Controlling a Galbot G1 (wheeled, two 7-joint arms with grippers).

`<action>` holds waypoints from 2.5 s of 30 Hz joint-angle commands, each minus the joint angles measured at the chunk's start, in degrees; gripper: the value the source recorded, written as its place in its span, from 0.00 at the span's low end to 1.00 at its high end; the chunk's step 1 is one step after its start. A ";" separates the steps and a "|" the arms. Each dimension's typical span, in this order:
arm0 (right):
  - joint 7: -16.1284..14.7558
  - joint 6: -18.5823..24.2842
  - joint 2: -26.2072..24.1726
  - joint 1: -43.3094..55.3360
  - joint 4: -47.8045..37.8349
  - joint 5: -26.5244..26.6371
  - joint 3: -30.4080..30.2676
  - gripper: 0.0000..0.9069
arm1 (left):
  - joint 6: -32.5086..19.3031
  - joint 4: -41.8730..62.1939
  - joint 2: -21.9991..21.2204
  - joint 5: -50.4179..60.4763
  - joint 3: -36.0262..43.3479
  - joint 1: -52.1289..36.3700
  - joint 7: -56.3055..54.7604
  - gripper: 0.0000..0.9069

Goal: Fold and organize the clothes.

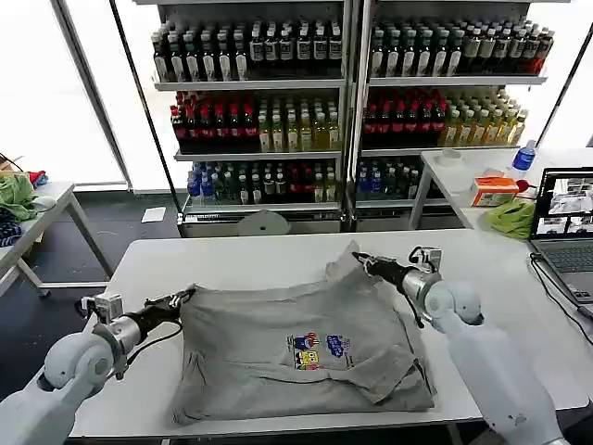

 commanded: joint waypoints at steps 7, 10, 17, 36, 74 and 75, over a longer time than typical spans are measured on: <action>1.11 -0.27 -8.94 -21.74 23.09 4.29 12.26 0.00 | 2.20 -16.48 0.10 -2.03 -8.69 15.33 -3.62 0.00; 1.15 -0.28 -9.26 -26.12 26.49 4.86 15.96 0.00 | 4.02 -20.51 -0.63 -2.06 -11.01 19.52 -4.78 0.01; -1.06 0.53 -10.41 -35.66 30.36 2.99 22.38 0.00 | 5.45 -25.20 -3.84 -0.12 -15.26 27.16 -6.30 0.00; -3.23 7.82 -8.26 -49.24 32.33 -13.49 23.56 1.00 | 5.74 -28.49 -14.48 12.96 -15.84 41.42 -3.08 1.00; -1.95 45.25 -1.86 -51.09 31.73 -17.95 27.60 1.00 | -13.11 -24.06 -34.80 30.04 -6.63 39.68 -12.91 1.00; -1.81 45.14 -1.94 -51.00 31.55 -17.83 27.66 1.00 | -13.13 -23.80 -34.79 30.26 -6.05 39.68 -12.90 1.00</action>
